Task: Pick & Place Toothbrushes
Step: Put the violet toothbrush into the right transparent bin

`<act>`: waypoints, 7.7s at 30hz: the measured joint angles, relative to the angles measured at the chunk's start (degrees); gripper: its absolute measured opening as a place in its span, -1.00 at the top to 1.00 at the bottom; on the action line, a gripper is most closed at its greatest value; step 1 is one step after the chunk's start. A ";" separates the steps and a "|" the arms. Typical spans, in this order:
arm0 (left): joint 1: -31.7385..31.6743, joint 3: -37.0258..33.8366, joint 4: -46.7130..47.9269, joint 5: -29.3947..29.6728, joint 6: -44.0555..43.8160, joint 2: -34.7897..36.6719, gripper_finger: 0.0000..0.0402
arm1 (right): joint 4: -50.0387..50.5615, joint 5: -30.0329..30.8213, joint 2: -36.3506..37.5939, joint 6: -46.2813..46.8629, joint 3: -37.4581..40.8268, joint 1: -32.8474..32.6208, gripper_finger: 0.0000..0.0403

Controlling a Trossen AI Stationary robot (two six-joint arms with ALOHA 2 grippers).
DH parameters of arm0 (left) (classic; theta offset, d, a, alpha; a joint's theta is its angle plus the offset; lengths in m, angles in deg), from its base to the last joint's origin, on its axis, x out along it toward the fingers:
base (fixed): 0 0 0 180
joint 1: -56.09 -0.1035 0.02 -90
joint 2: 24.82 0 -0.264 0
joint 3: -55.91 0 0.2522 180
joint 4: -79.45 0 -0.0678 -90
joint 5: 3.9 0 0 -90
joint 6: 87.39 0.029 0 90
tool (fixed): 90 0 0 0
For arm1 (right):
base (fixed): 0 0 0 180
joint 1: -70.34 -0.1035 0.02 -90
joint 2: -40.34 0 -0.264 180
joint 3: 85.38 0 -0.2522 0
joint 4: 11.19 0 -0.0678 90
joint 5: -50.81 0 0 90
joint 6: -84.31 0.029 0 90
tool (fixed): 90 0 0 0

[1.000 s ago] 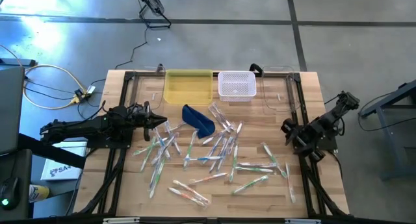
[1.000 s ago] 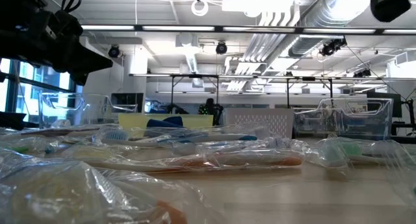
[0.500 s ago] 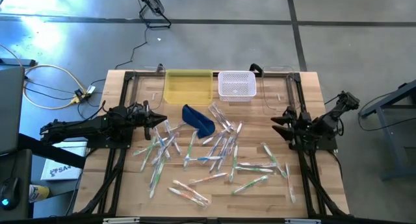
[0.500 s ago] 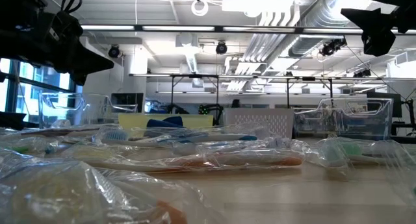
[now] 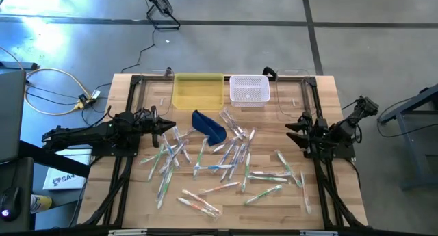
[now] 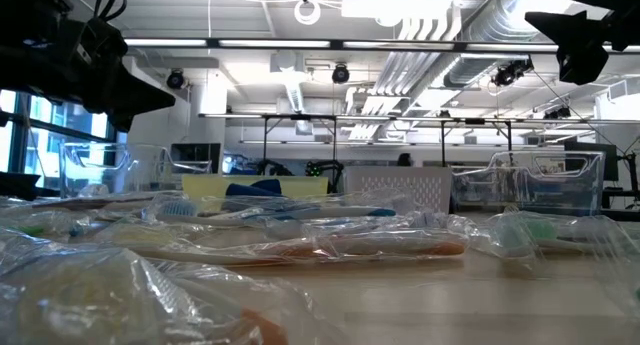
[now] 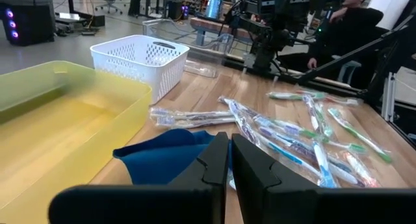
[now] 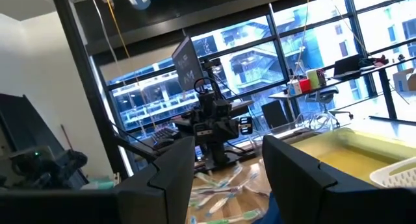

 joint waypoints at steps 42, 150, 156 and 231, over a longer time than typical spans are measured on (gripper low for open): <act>0.00 0.00 0.02 0.13 8.66 -0.02 0.91 | -5.13 5.53 -20.99 12.10 -2.37 5.25 0.14; 0.00 0.00 -0.04 0.55 11.61 0.00 0.91 | 32.36 -36.25 -95.35 -4.67 -46.14 38.59 0.67; 0.00 0.00 -0.04 0.56 11.61 -0.02 0.91 | 32.78 -36.07 -94.30 -4.63 -46.16 38.02 0.91; 0.00 2.01 -12.82 0.56 8.55 0.00 0.91 | 74.91 -14.48 -57.11 51.83 -46.16 58.88 0.95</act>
